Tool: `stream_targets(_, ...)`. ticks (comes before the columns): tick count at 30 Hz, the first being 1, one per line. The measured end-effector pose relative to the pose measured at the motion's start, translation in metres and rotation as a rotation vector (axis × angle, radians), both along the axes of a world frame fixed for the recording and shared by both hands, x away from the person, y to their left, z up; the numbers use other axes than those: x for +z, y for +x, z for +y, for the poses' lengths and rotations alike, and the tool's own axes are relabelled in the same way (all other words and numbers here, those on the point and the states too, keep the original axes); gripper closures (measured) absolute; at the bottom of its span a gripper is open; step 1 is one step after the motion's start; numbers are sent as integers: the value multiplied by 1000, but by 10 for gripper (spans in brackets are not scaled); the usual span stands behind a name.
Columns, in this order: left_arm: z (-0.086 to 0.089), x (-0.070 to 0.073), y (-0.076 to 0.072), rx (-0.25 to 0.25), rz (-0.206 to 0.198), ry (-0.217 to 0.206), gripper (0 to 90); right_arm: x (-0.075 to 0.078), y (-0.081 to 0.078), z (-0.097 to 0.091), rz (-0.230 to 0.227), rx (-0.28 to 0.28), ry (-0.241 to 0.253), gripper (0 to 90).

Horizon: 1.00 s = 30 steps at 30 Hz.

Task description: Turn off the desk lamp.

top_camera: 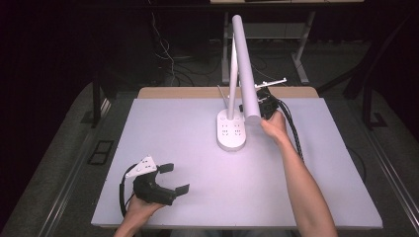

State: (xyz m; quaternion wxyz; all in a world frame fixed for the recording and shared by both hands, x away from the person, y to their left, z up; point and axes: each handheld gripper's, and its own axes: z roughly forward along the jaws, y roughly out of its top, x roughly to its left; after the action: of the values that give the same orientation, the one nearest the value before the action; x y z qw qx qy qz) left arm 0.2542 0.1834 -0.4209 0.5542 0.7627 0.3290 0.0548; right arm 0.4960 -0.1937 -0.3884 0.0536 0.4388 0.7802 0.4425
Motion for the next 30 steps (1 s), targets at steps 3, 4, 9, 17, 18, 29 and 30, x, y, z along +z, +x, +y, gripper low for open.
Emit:
stream_targets(3,1,0,0,4,1,-5,0,-4,1,4,3,-2,-3,886)
stream_targets(4,2,0,0,5,1,-6,0,-5,1,6,5,-3,-7,899)
stream_targets(9,3,0,1,11,1,-7,0,-14,4,13,19,-1,-34,900)
stream_targets(17,3,0,1,7,2,-5,0,-26,8,18,39,-24,-72,900)
stream_targets(18,3,0,1,6,0,-5,0,-27,8,18,41,-24,-76,900)
stream_targets(29,1,-1,3,0,4,8,0,-37,10,20,72,-35,-63,900)
stream_targets(30,0,-1,3,-2,3,10,0,-37,10,20,67,-34,-65,900)
